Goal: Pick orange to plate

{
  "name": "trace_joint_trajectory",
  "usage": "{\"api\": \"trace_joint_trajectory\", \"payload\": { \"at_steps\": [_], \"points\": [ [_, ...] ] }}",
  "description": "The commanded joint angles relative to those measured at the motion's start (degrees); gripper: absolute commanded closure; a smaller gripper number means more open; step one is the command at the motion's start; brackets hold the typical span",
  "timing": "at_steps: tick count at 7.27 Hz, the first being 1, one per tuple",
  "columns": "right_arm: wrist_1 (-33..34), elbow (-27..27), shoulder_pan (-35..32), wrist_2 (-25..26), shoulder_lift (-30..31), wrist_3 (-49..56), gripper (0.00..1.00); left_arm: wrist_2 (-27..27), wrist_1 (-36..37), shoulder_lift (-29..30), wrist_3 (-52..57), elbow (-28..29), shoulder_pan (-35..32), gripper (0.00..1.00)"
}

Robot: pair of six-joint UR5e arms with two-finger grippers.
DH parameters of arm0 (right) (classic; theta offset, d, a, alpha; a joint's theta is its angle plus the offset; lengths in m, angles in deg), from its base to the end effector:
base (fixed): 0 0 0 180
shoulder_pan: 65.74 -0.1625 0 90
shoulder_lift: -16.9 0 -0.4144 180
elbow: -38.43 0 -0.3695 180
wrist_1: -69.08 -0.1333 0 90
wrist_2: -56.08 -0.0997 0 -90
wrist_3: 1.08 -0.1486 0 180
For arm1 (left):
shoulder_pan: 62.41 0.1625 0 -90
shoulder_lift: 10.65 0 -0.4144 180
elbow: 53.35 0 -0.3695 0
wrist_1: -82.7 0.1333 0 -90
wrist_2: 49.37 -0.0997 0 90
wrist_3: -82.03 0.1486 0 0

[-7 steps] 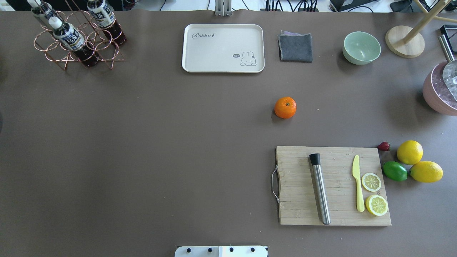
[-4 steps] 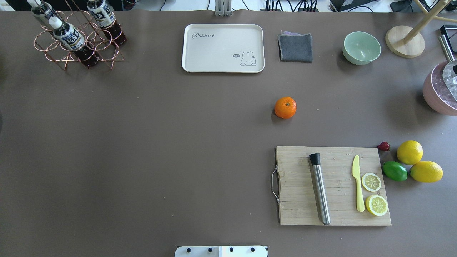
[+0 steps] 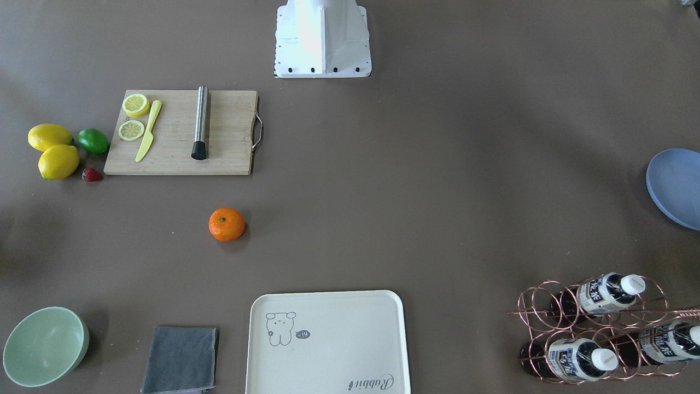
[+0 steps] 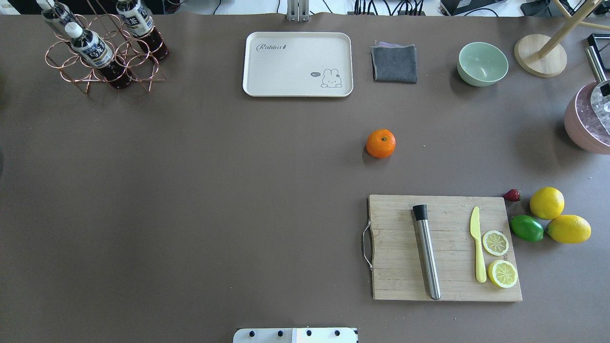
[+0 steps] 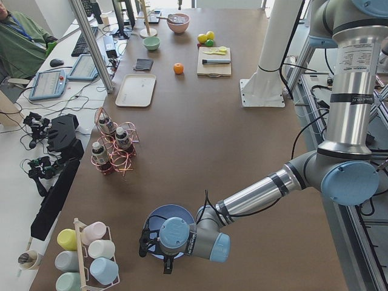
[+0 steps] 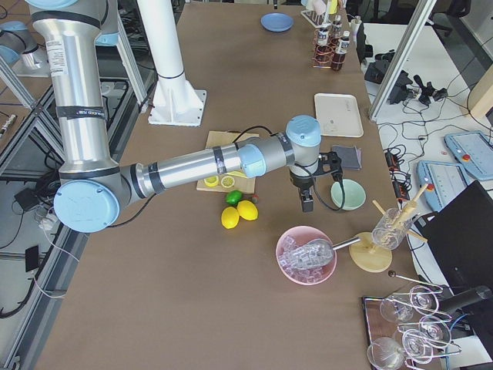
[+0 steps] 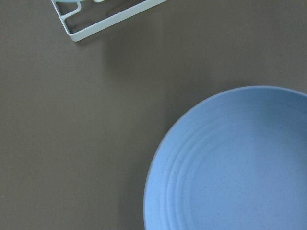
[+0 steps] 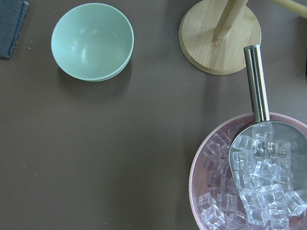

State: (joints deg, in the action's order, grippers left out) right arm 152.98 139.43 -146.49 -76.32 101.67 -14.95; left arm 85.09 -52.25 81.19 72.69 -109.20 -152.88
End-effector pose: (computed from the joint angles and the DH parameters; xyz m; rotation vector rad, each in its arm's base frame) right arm -0.0520 -0.5249 0.5355 0.2176 -0.7896 -0.0681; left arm -0.0329 -0.4458 0.8559 0.1490 0.7866 -0.0764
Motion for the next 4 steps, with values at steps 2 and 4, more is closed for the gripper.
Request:
{"api": "trace_joint_trajectory", "payload": {
  "at_steps": [2, 4],
  "points": [
    [-0.1, 0.2, 0.2, -0.2, -0.2, 0.1, 0.0, 0.4, 0.2, 0.0, -0.3, 2.1, 0.1, 0.02],
    [-0.1, 0.3, 0.2, -0.1, -0.4, 0.2, 0.0, 2.5, 0.4, -0.2, -0.4, 4.3, 1.0, 0.02]
  ]
}}
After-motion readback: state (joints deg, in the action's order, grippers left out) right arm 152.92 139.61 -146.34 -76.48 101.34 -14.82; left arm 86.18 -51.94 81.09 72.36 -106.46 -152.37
